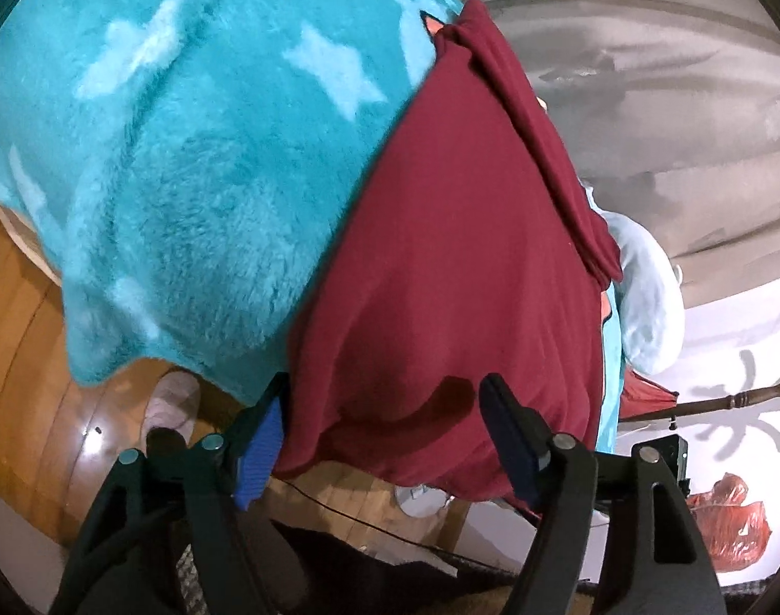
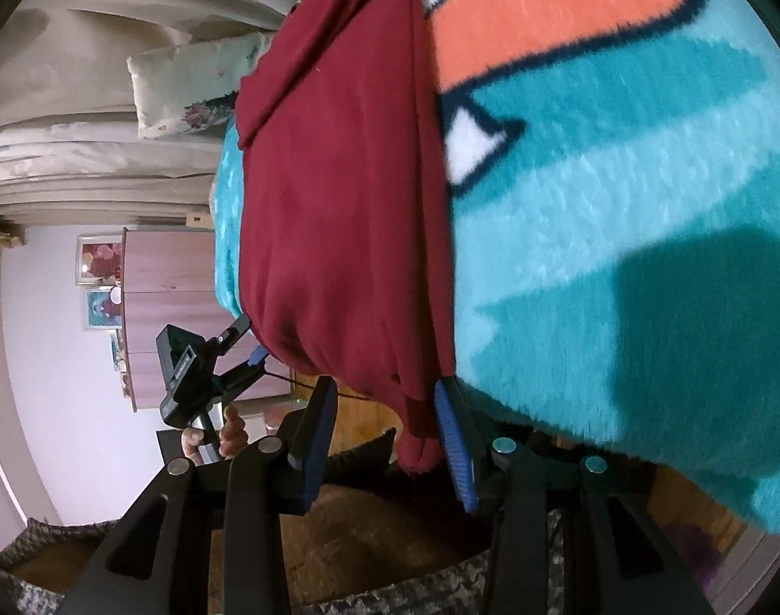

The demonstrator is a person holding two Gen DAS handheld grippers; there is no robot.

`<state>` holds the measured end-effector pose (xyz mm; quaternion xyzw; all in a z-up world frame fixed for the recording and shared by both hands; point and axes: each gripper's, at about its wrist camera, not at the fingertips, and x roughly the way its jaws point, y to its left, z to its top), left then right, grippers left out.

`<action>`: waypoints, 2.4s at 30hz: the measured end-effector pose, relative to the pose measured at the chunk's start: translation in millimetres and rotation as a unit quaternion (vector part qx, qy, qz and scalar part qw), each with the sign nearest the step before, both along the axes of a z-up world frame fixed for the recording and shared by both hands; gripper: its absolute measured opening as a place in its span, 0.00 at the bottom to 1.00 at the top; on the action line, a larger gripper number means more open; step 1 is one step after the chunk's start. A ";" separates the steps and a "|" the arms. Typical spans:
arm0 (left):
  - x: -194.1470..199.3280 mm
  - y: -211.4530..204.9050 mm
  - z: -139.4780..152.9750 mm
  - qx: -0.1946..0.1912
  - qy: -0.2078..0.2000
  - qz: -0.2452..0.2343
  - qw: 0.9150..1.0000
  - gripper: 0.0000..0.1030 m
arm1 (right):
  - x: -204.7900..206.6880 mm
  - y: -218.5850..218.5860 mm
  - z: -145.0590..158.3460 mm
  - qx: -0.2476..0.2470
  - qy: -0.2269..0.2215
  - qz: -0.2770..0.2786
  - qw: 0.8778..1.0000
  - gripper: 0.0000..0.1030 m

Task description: Fold small clothes

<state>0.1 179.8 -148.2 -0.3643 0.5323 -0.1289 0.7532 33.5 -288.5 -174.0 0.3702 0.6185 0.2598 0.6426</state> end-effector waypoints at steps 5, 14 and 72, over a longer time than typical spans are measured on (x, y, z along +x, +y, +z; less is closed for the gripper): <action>-1.5 8.3 -9.3 -0.036 0.007 0.017 0.999 0.72 | 0.5 7.8 -9.1 -0.013 0.021 0.009 1.000 0.50; -7.9 11.7 -3.8 -0.044 0.042 0.013 0.998 0.16 | 8.3 34.9 -22.4 -0.006 0.031 0.039 0.999 0.10; 312.8 -11.8 114.6 -0.079 -0.087 0.016 0.993 0.60 | 265.2 -26.5 94.7 -0.027 -0.117 -0.217 0.969 0.62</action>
